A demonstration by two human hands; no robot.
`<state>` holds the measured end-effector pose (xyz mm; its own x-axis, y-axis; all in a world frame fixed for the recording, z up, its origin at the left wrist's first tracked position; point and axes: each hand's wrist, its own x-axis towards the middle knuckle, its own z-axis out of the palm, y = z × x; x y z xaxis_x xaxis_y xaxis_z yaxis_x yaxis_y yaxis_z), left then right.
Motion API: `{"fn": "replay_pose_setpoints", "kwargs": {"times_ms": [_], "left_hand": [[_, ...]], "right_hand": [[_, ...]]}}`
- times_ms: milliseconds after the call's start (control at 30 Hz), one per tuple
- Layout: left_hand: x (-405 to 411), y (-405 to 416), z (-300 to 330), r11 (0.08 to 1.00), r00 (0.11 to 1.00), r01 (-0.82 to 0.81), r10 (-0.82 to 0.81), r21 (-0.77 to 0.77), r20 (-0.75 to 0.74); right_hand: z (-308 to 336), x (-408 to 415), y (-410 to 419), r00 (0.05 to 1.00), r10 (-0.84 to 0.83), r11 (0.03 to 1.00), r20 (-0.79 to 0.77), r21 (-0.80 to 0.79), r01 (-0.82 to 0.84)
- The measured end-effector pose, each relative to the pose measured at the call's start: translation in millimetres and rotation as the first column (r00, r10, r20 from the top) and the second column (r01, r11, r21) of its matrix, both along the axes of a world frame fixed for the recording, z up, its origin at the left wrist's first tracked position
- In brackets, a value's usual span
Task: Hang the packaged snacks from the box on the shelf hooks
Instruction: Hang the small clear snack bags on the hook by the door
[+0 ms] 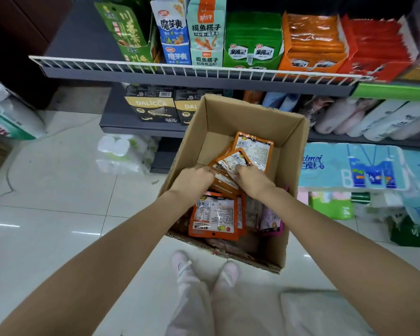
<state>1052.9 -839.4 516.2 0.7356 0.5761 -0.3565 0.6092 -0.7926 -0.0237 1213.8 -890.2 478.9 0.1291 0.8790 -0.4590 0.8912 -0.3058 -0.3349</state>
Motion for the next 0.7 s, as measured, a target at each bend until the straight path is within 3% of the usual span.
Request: {"fn": "replay_pose_setpoints", "kwargs": {"times_ms": [133, 233, 333, 433, 533, 600, 700], "left_hand": [[4.4, 2.7, 7.9, 1.0, 1.0, -0.012, 0.012, -0.018, 0.003], [3.0, 7.5, 15.9, 0.996, 0.996, -0.081, 0.082, -0.039, 0.031], [-2.6, 15.9, 25.4, 0.983, 0.972, -0.17, 0.18, -0.072, 0.154], [-12.2, 26.3, 40.1, 0.939, 0.885, -0.268, 0.328, -0.214, 0.331], [-18.9, 37.3, 61.4, 0.894, 0.716, -0.318, 0.445, -0.316, 0.538], [-20.8, 45.8, 79.0, 0.871, 0.635, -0.352, 0.49, -0.342, 0.597], [-23.5, 58.2, 107.8, 0.876, 0.583, -0.371, 0.477, -0.307, 0.658]], "right_hand": [[9.6, 10.7, -1.1, 0.952, -0.127, 0.988, -0.279, 0.045, 0.146], [21.6, 14.1, -1.5, 0.897, -0.226, 0.96, -0.379, 0.072, 0.272], [34.8, 15.9, -4.2, 0.862, -0.264, 0.93, -0.433, 0.124, 0.347], [48.0, 16.9, -6.1, 0.843, -0.257, 0.904, -0.472, 0.192, 0.383], [68.3, 14.3, -4.0, 0.85, -0.238, 0.878, -0.47, 0.27, 0.394], [84.5, 11.1, 0.4, 0.886, -0.184, 0.863, -0.425, 0.361, 0.352], [112.6, 6.8, 14.8, 0.91, -0.116, 0.828, -0.397, 0.467, 0.309]]}}
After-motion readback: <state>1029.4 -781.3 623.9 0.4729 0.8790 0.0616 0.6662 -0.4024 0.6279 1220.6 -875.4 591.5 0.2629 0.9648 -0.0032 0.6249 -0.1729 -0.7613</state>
